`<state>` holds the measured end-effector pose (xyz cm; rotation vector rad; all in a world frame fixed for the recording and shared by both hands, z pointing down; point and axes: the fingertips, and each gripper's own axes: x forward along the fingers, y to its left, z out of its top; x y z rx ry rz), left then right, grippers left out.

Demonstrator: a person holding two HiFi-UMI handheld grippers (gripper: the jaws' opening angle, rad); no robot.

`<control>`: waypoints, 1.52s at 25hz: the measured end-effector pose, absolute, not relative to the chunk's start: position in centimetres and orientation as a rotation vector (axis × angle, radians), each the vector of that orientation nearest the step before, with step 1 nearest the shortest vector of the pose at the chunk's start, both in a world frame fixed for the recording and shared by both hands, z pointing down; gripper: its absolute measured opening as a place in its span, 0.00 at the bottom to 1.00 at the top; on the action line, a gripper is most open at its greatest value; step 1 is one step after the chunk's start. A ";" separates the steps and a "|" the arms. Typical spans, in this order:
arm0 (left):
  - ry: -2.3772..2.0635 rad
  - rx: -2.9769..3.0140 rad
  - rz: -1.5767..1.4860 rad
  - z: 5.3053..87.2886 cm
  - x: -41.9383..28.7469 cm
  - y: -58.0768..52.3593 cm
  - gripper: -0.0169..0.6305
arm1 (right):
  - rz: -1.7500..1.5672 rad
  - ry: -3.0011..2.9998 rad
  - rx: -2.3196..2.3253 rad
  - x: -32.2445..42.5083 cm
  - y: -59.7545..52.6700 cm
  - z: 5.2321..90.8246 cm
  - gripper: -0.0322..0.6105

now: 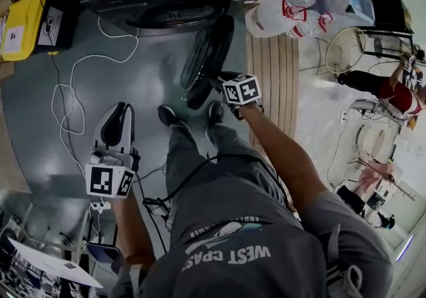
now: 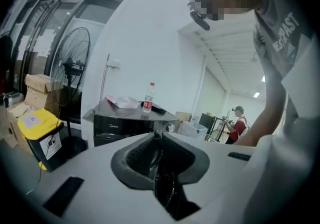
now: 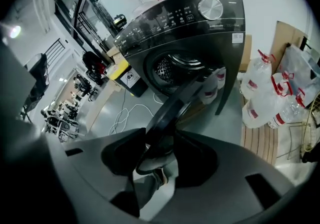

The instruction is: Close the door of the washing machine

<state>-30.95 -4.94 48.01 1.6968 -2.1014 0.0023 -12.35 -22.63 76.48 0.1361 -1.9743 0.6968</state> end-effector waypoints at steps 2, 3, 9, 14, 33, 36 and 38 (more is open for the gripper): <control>-2.108 1.681 -0.010 48.2 -31.5 -4.3 0.12 | 0.714 -1.966 0.144 -13.3 -22.4 76.6 0.35; -2.111 1.675 -0.016 48.3 -31.7 -4.0 0.12 | 0.721 -1.963 0.145 -13.8 -22.2 76.6 0.35; -2.137 1.644 -0.049 48.4 -33.7 -1.9 0.12 | 0.749 -1.946 0.158 -16.7 -21.4 76.4 0.35; -2.159 1.633 -0.084 48.2 -35.7 -0.4 0.12 | 0.763 -1.933 0.205 -18.9 -21.5 76.2 0.35; -2.234 1.542 -0.099 47.4 -39.2 4.6 0.12 | 0.792 -2.002 0.274 -27.4 -21.9 76.2 0.35; -2.255 1.503 -0.117 47.1 -39.4 4.4 0.12 | 0.781 -2.008 0.281 -28.9 -22.2 76.2 0.35; -2.264 1.482 -0.121 47.1 -39.4 3.9 0.12 | 0.755 -2.015 0.281 -29.8 -22.5 76.2 0.34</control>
